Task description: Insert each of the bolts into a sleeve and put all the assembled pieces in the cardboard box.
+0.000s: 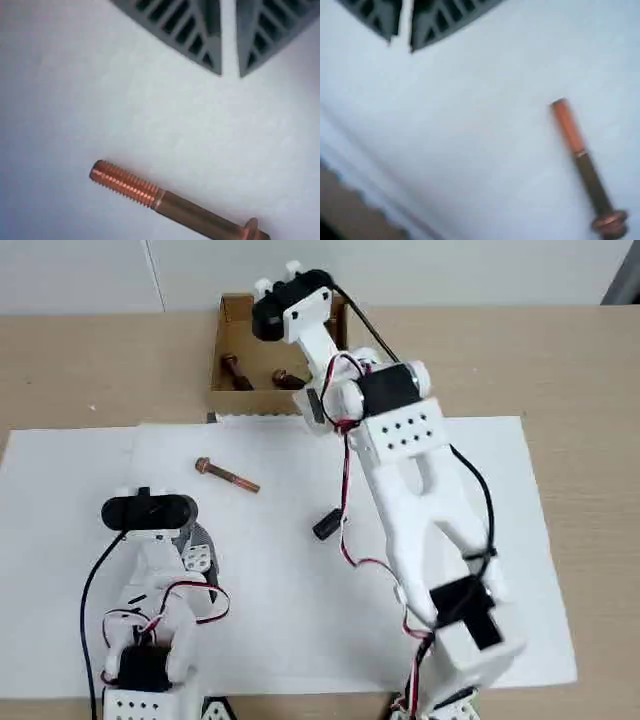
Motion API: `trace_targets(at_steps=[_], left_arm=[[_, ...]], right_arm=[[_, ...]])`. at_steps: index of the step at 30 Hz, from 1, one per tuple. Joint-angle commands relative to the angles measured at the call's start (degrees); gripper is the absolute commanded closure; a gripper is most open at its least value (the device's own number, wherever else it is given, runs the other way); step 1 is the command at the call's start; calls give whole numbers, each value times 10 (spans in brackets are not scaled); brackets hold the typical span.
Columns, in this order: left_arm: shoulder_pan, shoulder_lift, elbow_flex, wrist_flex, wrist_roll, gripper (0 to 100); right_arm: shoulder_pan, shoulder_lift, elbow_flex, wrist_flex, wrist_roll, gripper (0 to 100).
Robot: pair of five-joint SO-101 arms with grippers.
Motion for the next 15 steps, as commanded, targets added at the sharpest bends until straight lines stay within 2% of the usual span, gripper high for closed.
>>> trace_targets(at_steps=[1,5,8,15], left_arm=[[-4,-6,-1,-12,0,994],[-4,-6,-1,-12,0,994],[-4,-6,-1,-12,0,994],[-4,-6,-1,-12,0,994]], right_arm=[[-11,-68,-30,75,-55,995],[-22,-110,-28,146,-115,995],[-23,-145,-15,154,-147,995],[-24,-286,158,153,-168,995]])
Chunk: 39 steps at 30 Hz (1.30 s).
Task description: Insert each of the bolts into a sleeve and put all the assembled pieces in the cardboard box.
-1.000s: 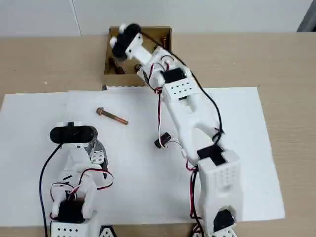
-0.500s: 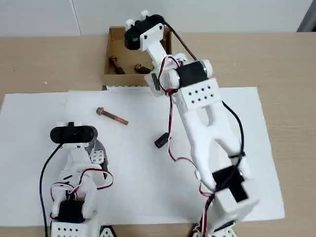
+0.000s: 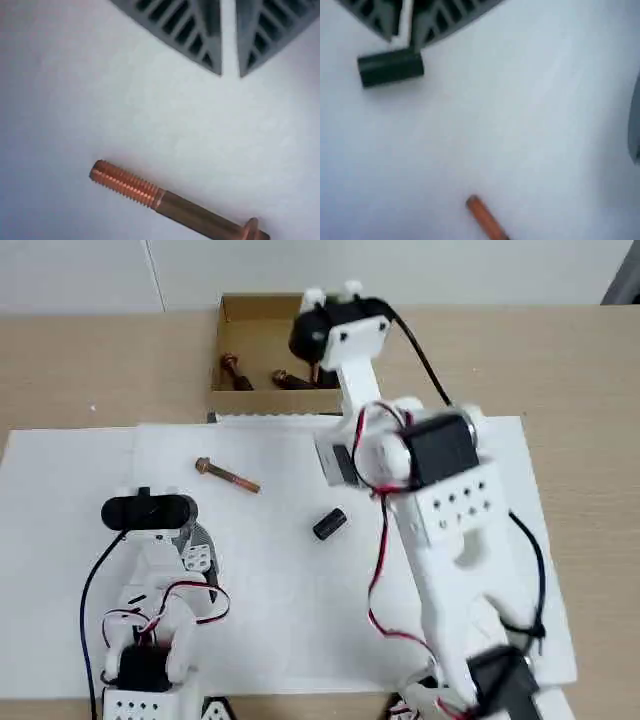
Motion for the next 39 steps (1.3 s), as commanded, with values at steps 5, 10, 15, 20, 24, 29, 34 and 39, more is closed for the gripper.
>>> trace_targets(at_steps=[5,10,15,20,24,29,34,39], left_arm=[[-4,-6,-1,-12,0,994],[-4,-6,-1,-12,0,994],[-4,-6,-1,-12,0,994],[-4,-6,-1,-12,0,994],[-4,-6,-1,-12,0,994],[-4,-6,-1,-12,0,994],[-4,-6,-1,-12,0,994],[-4,-6,-1,-12,0,994]], right_arm=[[-4,-155,210,-17,-81,995],[-3,-167,309,-75,-164,994],[-3,-136,376,-140,-222,994],[-3,-60,377,-189,-258,993],[-4,2,365,-220,-278,909],[-4,58,348,-247,-278,766],[-15,103,337,-283,-278,793],[-39,131,337,-314,-278,801]])
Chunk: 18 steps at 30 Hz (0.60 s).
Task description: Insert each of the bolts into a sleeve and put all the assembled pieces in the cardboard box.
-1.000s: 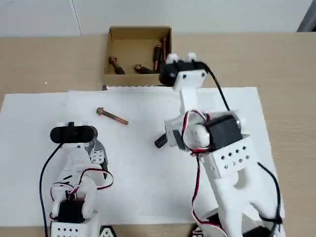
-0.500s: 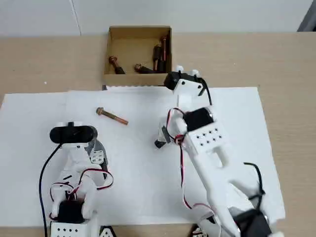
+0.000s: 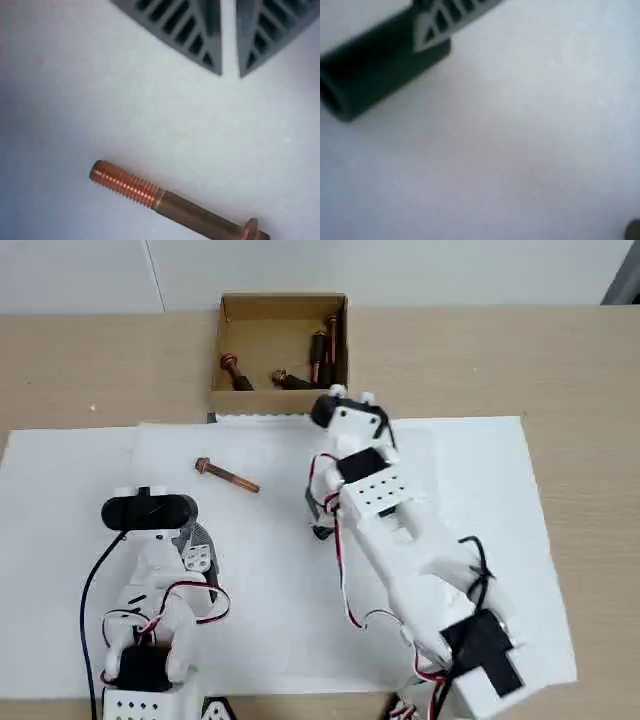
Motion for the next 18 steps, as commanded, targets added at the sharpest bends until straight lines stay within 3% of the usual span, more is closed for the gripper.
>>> trace_targets(at_steps=[1,11,18], left_arm=[[-4,-6,-1,-12,0,994],[-4,-6,-1,-12,0,994],[-4,-6,-1,-12,0,994]], right_arm=[[-13,6,-26,-29,-5,801],[-14,52,-33,-58,-5,838],[-13,96,-70,-54,-5,962]])
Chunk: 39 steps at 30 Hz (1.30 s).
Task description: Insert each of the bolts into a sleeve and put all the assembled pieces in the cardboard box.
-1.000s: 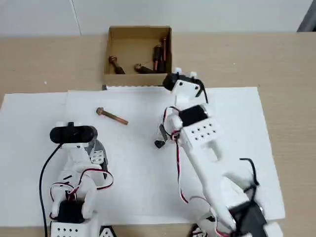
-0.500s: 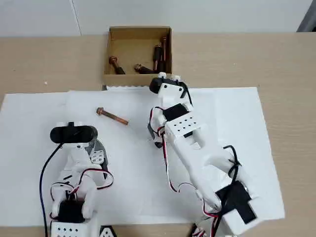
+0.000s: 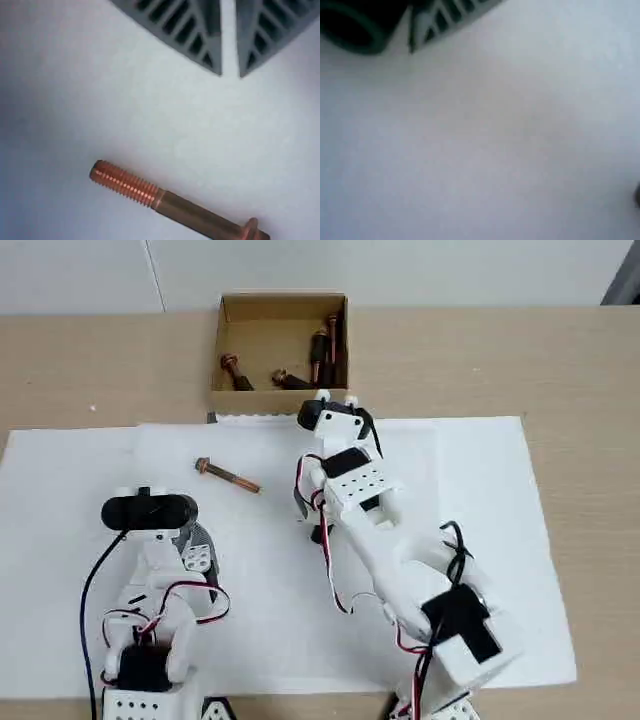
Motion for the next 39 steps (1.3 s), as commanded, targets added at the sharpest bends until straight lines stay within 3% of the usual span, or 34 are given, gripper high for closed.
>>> trace_targets(at_steps=[1,12,27,34,39], left_arm=[[-4,-6,-1,-12,0,994],[-4,-6,-1,-12,0,994],[-4,-6,-11,-10,-3,994],[-11,9,-173,113,0,994],[-13,148,-304,151,2,994]], right_arm=[[-4,5,-39,-4,-5,995],[-8,-29,-50,18,-4,996],[-11,-330,-60,213,18,996],[-3,-450,-59,303,19,996],[52,-520,-18,326,21,996]])
